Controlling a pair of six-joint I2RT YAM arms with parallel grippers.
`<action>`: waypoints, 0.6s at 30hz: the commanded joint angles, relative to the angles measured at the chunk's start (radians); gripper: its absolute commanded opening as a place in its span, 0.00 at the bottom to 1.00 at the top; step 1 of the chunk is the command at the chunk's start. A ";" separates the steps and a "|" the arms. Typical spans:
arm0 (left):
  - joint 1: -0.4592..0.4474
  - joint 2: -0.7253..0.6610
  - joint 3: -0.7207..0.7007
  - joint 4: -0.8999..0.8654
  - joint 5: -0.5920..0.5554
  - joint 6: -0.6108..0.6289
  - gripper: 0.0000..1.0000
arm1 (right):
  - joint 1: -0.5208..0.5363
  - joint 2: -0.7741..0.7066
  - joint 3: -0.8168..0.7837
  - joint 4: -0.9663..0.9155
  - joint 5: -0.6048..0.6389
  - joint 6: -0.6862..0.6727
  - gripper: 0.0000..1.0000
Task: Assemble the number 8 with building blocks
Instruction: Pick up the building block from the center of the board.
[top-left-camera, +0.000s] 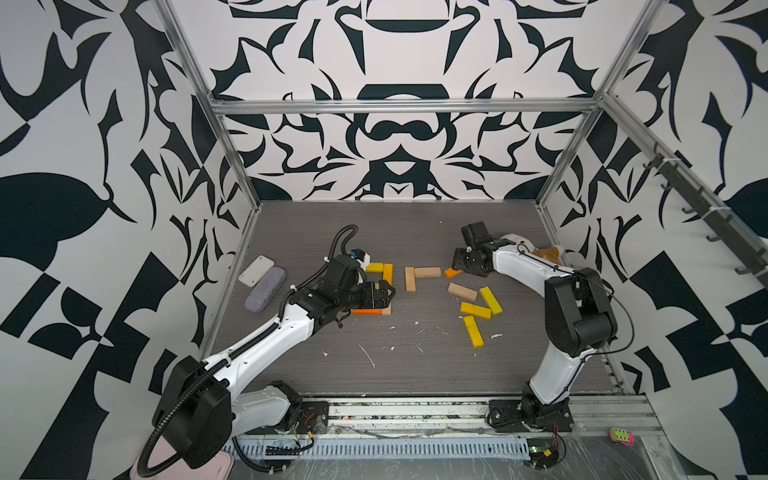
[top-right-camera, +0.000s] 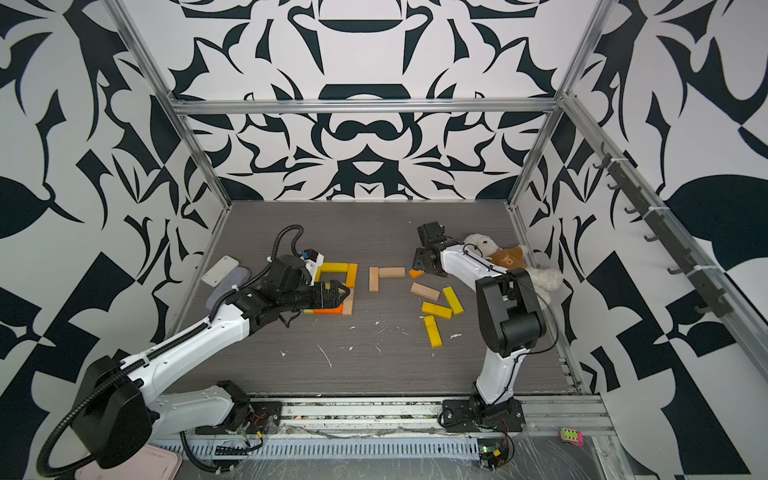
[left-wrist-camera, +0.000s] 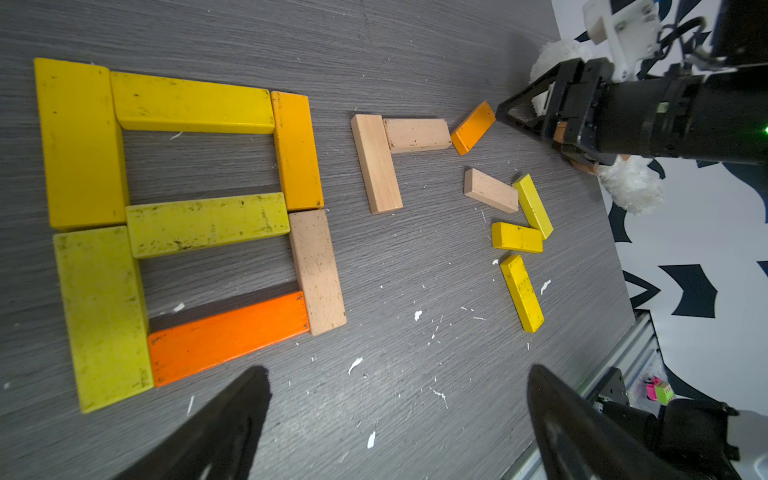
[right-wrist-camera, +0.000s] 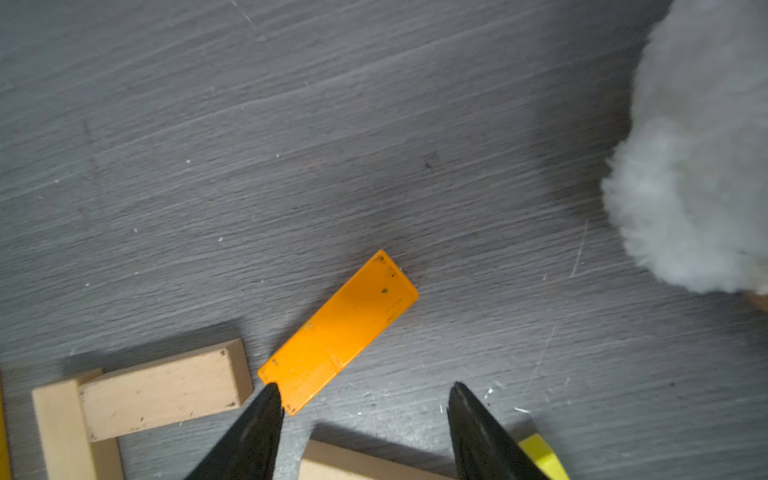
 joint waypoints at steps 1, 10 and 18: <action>0.002 0.007 0.000 0.010 0.014 0.000 0.99 | 0.000 0.016 0.015 0.063 -0.034 0.037 0.69; 0.003 0.012 -0.006 0.008 0.016 -0.002 0.99 | 0.000 0.090 0.056 0.061 -0.031 0.050 0.70; 0.003 0.007 -0.014 0.001 0.008 -0.001 0.99 | 0.000 0.165 0.122 0.024 -0.007 0.025 0.63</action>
